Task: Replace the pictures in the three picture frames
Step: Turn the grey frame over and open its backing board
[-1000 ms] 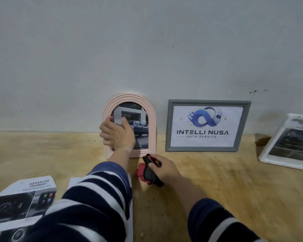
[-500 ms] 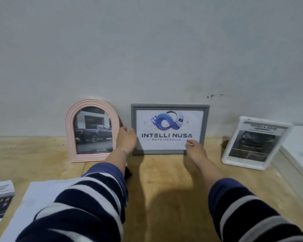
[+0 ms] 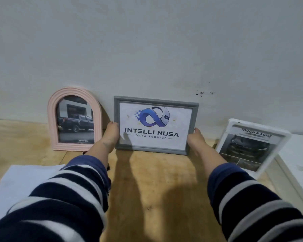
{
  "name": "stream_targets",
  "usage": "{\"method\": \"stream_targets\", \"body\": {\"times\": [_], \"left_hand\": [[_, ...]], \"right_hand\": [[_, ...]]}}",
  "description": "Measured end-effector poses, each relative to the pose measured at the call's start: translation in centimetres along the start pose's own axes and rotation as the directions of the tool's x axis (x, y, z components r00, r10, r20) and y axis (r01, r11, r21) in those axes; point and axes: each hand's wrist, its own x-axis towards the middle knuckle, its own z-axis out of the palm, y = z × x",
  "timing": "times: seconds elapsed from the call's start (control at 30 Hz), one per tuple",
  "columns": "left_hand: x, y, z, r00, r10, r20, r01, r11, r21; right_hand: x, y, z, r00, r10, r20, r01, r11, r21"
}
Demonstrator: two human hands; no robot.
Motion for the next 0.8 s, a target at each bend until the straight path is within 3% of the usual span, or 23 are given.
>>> {"method": "stream_targets", "body": {"times": [0.13,0.3,0.53,0.8], "left_hand": [[-0.8,0.0,-0.1,0.999,0.034,-0.008,-0.035,0.998,-0.044],[-2.0,-0.5,-1.1,0.999,-0.047,0.011,0.048,0.984,-0.171],[-7.5,-1.5,-3.1,1.000,0.012,0.006,-0.010,0.957,-0.289],[-14.4,-5.8,-7.0,0.998,0.009,0.056,0.011,0.939,-0.343]], "right_hand": [[-0.5,0.4,0.1,0.999,-0.040,-0.025,0.041,0.999,0.030],[-1.5,1.1,-0.3,0.991,-0.114,-0.074,0.122,0.985,0.123],[-6.6,3.5,-1.8,0.996,-0.029,-0.083,0.060,0.914,0.400],[-14.8,8.3,-2.8,0.995,-0.005,-0.103,0.055,0.870,0.490]]}}
